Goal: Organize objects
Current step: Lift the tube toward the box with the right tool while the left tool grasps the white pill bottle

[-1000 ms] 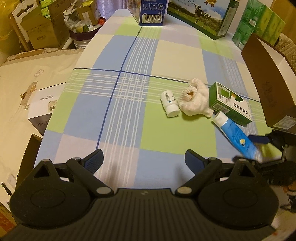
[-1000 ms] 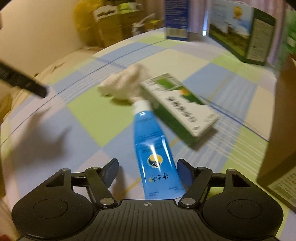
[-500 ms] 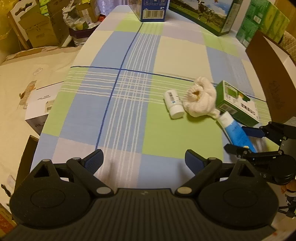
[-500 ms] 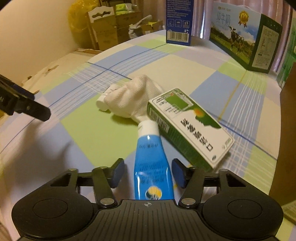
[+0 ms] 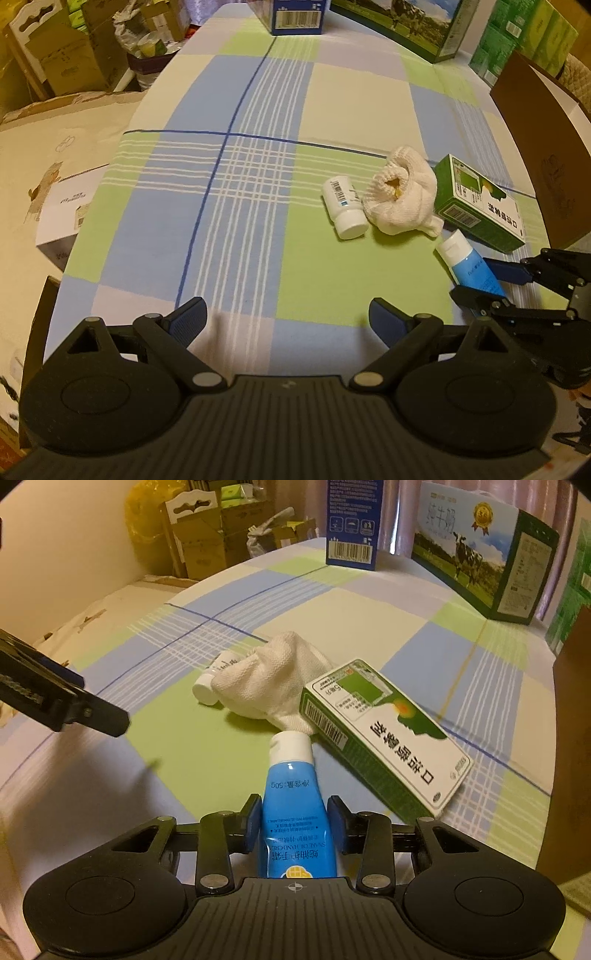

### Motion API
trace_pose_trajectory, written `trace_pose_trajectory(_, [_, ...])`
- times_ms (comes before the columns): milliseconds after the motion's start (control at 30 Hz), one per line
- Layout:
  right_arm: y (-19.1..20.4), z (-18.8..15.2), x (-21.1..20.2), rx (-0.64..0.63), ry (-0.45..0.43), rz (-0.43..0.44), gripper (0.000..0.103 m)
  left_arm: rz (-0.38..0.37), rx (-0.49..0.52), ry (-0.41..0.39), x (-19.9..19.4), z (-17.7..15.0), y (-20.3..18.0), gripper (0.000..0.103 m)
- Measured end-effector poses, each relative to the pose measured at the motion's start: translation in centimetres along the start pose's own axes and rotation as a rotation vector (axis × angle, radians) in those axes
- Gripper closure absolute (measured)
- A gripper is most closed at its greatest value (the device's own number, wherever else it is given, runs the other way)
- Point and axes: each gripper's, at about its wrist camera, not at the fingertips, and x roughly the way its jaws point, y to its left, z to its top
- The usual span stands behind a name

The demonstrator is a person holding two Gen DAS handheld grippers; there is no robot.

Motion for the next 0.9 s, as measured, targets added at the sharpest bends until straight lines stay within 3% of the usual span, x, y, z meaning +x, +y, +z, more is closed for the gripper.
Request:
trace_pose_trajectory(200, [-0.9,-0.3,-2.2,0.071,-0.021,0.004,0.068,-0.03,0.088,-0.036,0.9,0.9,-0.4,0.012])
trace_pose_trajectory(333, [-2.2,-1.1,-3.8,0.139,-0.025,-0.025,0.068,-0.08,0.213,-0.073,1.9,1.9,-0.8,0.015])
trace_pose_trajectory(600, [-5.4,-3.9,-7.0,0.315,-0.002,-0.134,0.068,-0.156,0.535,-0.123,4.2,3.6,-2.3,0.019])
trace_pose_trajectory(900, [-8.7,-7.3,-9.6,0.492,0.029,-0.262,0.068,-0.239,0.724,-0.125,6.1,5.0,-2.8,0.025])
